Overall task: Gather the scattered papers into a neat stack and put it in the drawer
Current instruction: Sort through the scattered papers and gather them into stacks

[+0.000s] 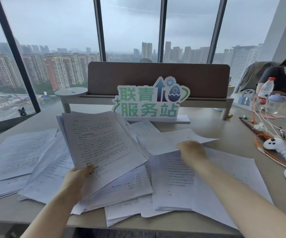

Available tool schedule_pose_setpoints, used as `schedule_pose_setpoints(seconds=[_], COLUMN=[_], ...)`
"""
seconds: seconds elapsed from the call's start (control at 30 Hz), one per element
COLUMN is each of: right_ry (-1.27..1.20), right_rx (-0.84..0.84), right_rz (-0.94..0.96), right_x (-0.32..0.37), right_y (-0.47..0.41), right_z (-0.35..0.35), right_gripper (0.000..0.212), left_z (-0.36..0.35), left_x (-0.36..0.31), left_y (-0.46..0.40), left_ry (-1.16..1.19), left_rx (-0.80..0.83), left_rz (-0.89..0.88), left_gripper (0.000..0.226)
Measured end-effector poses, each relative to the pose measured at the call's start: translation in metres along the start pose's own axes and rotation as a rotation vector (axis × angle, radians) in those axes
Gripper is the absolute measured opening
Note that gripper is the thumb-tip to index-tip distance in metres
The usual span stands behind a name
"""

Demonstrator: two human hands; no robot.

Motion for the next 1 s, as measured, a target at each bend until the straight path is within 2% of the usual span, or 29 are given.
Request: schedule_pose_setpoints(seconds=[0.17,0.37,0.47,0.57,0.63,0.67,0.77,0.83,0.9,1.0], right_ry=[-0.377,-0.579,-0.626,-0.687,-0.736,-0.755,-0.802,-0.791,-0.809,-0.759], right_rx=[-0.172,-0.213,-0.201,-0.134,-0.063,-0.008,0.157,0.205,0.155,0.073], right_rz=[-0.087,-0.162,-0.16,-0.142,-0.156,-0.166,-0.227,-0.27,-0.361,-0.525], right_x=[-0.061,-0.101,-0.116,-0.13,-0.137,-0.139,-0.139,-0.139,-0.141,-0.143], right_y=[0.036,0.093,0.117,0.137,0.147,0.151,0.16,0.163,0.166,0.164], right_z=[-0.004,-0.015,-0.02,-0.025,-0.029,-0.032,-0.037,-0.035,-0.031,-0.027], right_gripper=[0.049,0.048,0.051,0.06,0.067,0.066,0.047,0.049,0.046,0.02], left_z=[-0.006,-0.045,-0.066,-0.087,-0.102,-0.11,-0.13,-0.14,-0.147,-0.155], left_x=[-0.003,-0.016,-0.014,-0.009,-0.006,-0.004,0.002,0.006,0.007,0.011], left_y=[0.004,0.016,0.022,0.025,0.031,0.034,0.039,0.04,0.041,0.041], left_ry=[0.035,0.011,-0.032,-0.07,-0.089,-0.094,-0.098,-0.099,-0.102,-0.106], left_rx=[0.032,0.15,0.21,0.246,0.261,0.27,0.302,0.326,0.342,0.362], left_rz=[-0.006,-0.017,-0.004,0.011,0.002,0.003,0.012,0.034,0.046,0.046], left_gripper=[0.024,0.022,0.017,0.01,0.013,0.016,0.02,0.018,0.013,0.012])
Point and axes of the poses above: each hand's wrist, its own y-axis away from the middle knuckle, its own z-axis out of the back of the hand, x = y × z, the point moved 3 cm from there along -y, towards the middle knuckle, and after that the axes turned 10 degrees about x, right-handed, at the moved point
